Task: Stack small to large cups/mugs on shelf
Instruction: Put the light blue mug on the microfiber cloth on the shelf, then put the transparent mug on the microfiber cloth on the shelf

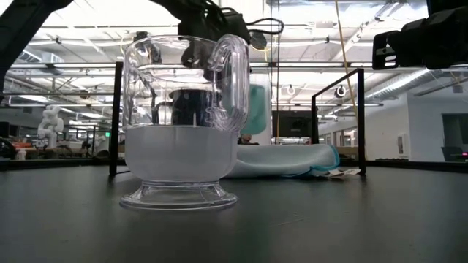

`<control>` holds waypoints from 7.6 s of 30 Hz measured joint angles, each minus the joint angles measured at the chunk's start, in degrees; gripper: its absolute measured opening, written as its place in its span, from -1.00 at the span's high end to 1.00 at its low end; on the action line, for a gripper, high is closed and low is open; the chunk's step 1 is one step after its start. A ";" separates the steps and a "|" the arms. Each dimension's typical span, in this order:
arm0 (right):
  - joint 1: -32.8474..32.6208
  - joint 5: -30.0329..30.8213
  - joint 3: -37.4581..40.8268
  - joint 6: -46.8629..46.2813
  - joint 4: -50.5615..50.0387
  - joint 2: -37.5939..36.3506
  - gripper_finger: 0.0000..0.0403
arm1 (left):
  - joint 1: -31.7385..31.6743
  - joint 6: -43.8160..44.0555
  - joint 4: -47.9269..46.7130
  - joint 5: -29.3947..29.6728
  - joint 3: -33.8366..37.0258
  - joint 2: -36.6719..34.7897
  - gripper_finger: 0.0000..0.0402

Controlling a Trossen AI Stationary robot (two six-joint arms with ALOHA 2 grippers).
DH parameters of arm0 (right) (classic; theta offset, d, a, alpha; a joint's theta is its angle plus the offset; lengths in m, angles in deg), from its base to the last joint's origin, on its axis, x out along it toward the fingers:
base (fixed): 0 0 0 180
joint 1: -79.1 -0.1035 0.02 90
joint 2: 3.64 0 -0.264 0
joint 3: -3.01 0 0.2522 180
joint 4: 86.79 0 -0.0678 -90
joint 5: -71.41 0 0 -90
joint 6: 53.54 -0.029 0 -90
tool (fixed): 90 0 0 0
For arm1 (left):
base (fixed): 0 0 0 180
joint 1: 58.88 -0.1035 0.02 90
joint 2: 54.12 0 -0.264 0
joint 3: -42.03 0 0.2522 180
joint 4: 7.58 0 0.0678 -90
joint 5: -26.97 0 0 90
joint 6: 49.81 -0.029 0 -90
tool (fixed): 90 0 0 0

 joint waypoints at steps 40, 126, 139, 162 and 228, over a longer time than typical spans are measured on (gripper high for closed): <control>0.04 0.04 0.04 -0.20 -0.85 0.00 1.00 | 4.66 -2.05 2.00 0.43 0.00 3.94 0.97; 0.02 0.02 0.04 -1.51 -2.91 -0.02 1.00 | 16.22 26.68 43.83 2.38 54.83 -55.60 1.00; -0.02 -0.22 0.04 -1.82 -2.00 0.00 1.00 | 21.23 31.24 68.25 5.35 76.30 -66.68 1.00; -3.30 -0.68 -17.50 1.48 -11.23 15.55 1.00 | 24.27 30.83 75.40 14.03 86.90 -73.22 1.00; 1.41 -15.89 -79.17 27.52 -55.20 73.20 0.92 | 24.06 35.78 72.99 16.06 86.84 -73.15 0.88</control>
